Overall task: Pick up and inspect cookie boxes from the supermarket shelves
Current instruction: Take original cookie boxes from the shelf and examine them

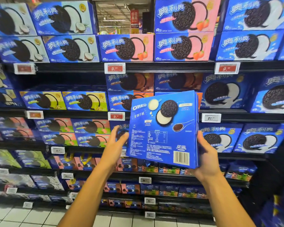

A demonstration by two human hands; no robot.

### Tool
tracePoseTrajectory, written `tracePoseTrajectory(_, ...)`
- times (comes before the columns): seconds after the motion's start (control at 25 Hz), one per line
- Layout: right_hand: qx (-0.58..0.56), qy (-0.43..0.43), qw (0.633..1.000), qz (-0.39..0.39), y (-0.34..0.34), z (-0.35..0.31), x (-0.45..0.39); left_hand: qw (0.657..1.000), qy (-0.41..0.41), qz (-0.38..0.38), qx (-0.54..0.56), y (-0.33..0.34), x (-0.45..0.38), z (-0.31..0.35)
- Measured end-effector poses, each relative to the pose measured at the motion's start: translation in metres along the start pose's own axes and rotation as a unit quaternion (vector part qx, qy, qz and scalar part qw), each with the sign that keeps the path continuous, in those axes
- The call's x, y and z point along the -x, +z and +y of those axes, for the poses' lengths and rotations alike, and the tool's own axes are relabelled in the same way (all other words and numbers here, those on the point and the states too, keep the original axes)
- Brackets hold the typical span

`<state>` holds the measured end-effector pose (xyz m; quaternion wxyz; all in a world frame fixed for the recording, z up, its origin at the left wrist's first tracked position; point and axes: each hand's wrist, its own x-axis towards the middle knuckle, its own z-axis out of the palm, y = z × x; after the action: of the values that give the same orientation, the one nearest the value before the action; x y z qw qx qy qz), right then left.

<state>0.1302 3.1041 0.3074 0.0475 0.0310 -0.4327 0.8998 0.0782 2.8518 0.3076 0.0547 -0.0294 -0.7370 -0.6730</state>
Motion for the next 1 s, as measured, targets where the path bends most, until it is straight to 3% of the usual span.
tracePoseTrajectory(0.08, -0.032, 0.009, 0.999, -0.002, -0.008, -0.003, -0.002, 0.998, -0.024, -0.013, 0.063, -0.01, -0.003, -0.006)
tracePoseTrajectory(0.2, -0.083, 0.035, 0.996, -0.006, -0.016, 0.001, -0.006, 0.975, -0.002, -0.098, 0.199, -0.017, 0.002, -0.008)
tracePoseTrajectory(0.28, -0.101, 0.054, 0.993, -0.014, -0.016, 0.004, -0.006, 0.966, 0.015, -0.108, 0.235, -0.019, 0.006, -0.007)
tracePoseTrajectory(0.68, -0.144, 0.075, 0.986, -0.03, -0.023, 0.015, -0.01, 0.969, 0.028, -0.094, 0.226, -0.015, 0.01, -0.001)
tracePoseTrajectory(1.0, -0.09, 0.034, 0.995, -0.025, -0.022, 0.008, -0.005, 0.977, 0.026, -0.089, 0.192, -0.011, 0.008, 0.008)
